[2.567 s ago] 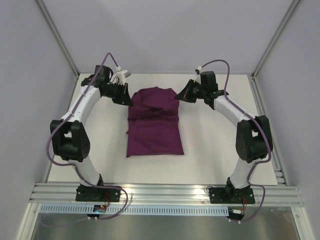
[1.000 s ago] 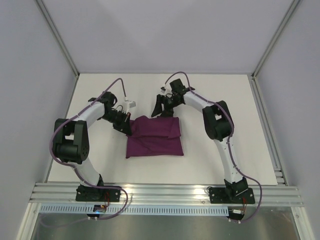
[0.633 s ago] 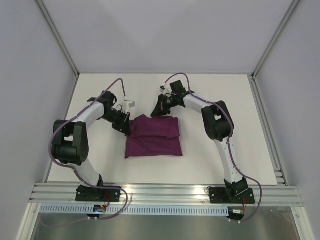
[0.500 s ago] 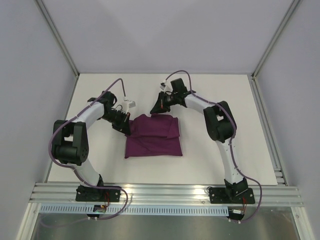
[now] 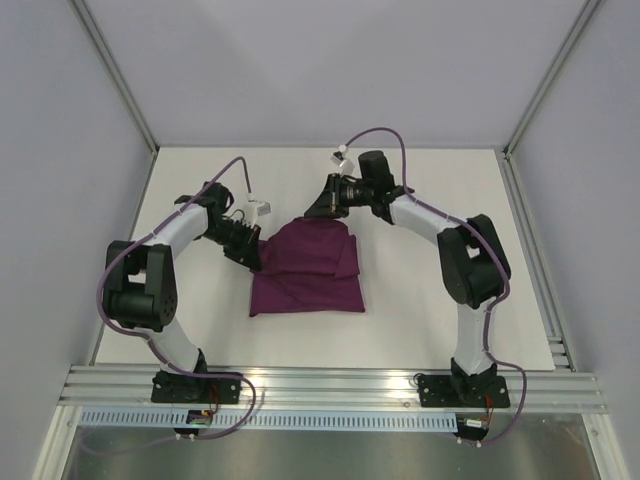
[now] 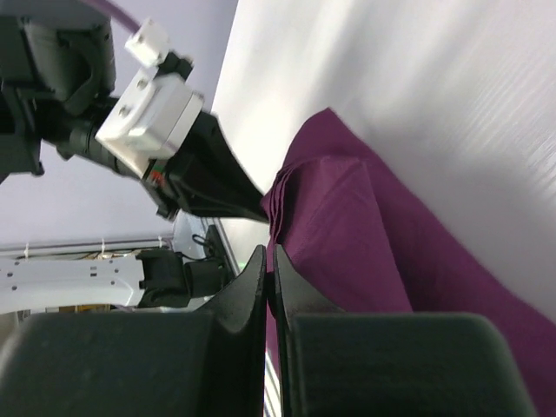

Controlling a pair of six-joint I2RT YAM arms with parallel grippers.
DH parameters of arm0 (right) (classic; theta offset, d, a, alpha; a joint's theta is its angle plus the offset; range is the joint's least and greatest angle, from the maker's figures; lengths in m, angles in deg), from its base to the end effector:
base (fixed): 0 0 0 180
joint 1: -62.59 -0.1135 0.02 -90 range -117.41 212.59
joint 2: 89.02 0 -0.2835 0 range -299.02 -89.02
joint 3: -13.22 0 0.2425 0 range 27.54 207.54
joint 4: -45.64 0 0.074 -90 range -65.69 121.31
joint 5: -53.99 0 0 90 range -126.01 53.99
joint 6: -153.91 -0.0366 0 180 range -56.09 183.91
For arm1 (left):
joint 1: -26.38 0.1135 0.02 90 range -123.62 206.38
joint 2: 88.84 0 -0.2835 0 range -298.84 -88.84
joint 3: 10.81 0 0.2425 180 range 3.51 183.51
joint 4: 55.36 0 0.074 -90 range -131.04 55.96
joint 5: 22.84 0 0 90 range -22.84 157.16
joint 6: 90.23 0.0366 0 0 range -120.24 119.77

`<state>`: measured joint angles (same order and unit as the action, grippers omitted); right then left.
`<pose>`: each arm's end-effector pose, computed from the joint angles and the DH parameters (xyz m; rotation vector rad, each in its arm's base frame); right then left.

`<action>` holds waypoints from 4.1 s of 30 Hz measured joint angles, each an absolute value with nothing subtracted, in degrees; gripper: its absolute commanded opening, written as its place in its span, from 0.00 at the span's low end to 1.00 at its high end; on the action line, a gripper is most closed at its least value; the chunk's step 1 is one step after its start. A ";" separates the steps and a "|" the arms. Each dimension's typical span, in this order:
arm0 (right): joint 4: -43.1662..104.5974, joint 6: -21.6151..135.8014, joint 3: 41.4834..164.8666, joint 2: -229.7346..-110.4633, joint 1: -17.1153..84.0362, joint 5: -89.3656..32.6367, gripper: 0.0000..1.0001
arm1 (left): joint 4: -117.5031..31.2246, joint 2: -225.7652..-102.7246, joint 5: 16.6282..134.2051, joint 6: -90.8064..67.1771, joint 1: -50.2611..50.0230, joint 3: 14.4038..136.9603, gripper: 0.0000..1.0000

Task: Prepare the surgical pack

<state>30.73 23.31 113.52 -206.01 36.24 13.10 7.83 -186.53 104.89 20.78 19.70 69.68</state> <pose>0.4039 0.2309 0.2451 -0.2918 2.3099 1.5551 0.3021 -0.0579 0.2212 0.7367 2.6582 -0.9059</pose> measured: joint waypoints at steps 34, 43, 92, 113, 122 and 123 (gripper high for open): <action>22.80 29.69 70.22 -171.39 2.54 -5.42 0.77 | 21.44 -172.50 93.90 22.73 20.18 73.31 0.75; 5.77 35.72 80.62 -159.82 12.90 -23.75 0.78 | 20.37 -180.67 90.82 19.47 16.69 74.62 0.72; 16.63 30.87 74.94 -165.99 36.74 -25.28 0.18 | 7.19 -156.54 77.77 32.89 -0.43 65.53 0.81; 54.53 2.81 62.11 -183.91 16.63 -26.60 0.01 | -12.13 -163.47 58.49 37.39 -16.40 49.18 0.70; 58.56 -0.73 62.44 -187.25 14.19 -27.78 0.00 | -13.99 -163.19 58.97 37.15 -16.80 46.28 0.57; 59.10 -1.08 62.44 -187.76 14.16 -27.95 0.00 | -14.56 -163.14 58.77 37.13 -16.89 45.73 0.55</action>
